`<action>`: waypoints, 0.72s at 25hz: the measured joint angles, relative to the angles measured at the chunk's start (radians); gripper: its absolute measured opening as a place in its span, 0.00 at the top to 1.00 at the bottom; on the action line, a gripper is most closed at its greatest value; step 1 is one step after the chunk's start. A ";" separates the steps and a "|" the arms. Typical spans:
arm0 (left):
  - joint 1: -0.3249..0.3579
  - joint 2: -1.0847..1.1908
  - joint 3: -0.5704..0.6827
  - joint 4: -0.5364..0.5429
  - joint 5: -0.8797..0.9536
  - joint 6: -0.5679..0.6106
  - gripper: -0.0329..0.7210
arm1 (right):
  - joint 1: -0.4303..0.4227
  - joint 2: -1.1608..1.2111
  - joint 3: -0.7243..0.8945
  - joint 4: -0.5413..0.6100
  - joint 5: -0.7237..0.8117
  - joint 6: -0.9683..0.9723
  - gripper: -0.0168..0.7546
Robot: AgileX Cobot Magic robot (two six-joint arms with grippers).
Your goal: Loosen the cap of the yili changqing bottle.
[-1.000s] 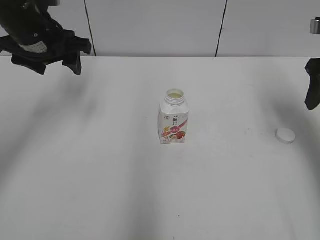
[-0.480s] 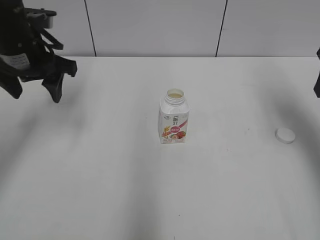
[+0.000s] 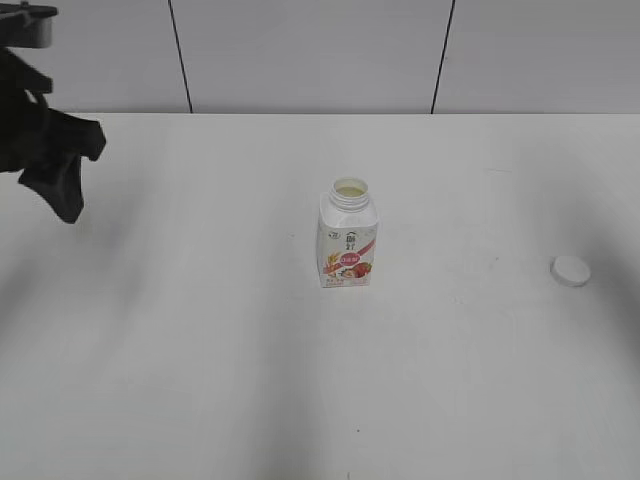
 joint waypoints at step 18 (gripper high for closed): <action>0.000 -0.827 0.596 -0.021 -0.116 0.000 0.29 | 0.000 -0.643 0.391 -0.002 0.004 0.001 0.25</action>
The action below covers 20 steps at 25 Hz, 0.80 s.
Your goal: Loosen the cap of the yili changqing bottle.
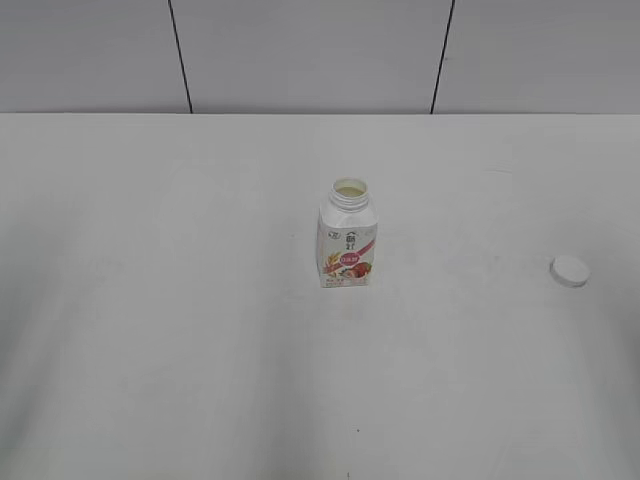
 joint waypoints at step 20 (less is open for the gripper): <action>0.000 -0.680 0.154 0.002 -0.025 0.000 0.29 | 0.000 -0.562 0.212 -0.006 -0.119 -0.024 0.25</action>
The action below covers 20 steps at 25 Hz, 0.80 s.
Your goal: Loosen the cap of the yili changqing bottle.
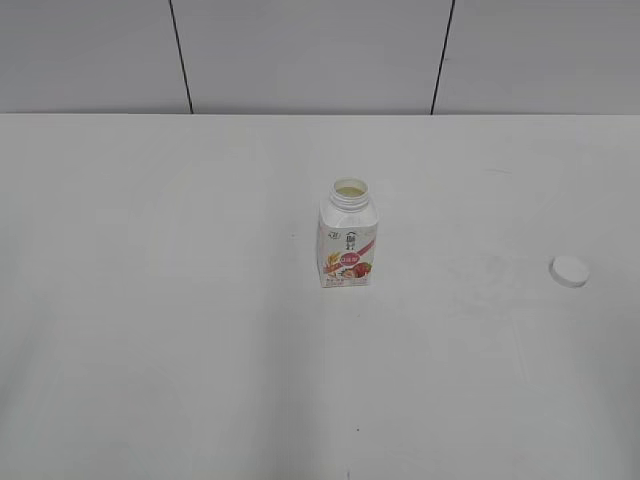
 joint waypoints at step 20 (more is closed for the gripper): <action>0.000 -0.079 0.006 -0.101 -0.004 0.187 0.29 | 0.000 -0.128 0.049 -0.029 -0.017 -0.003 0.25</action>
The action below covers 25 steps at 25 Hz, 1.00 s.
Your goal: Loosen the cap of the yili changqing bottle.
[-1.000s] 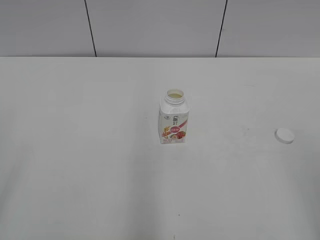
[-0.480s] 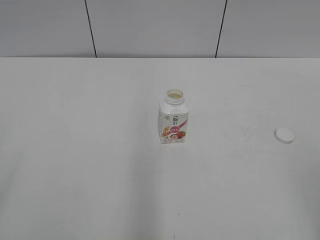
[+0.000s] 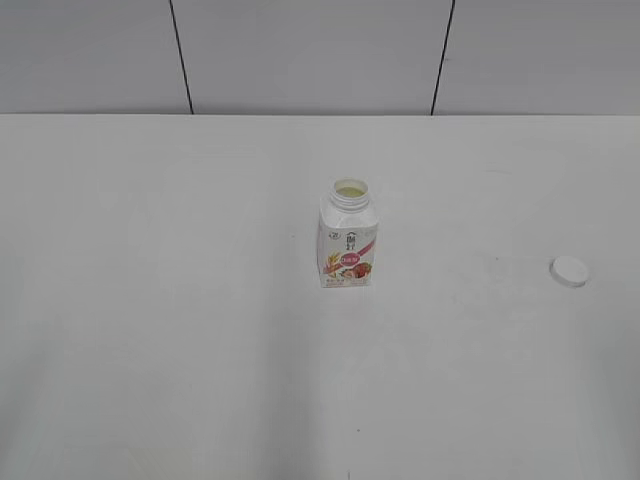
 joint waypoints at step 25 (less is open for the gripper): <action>0.271 0.000 0.000 -0.040 -0.001 0.022 0.29 | 0.000 0.000 0.000 -0.041 0.000 0.002 0.25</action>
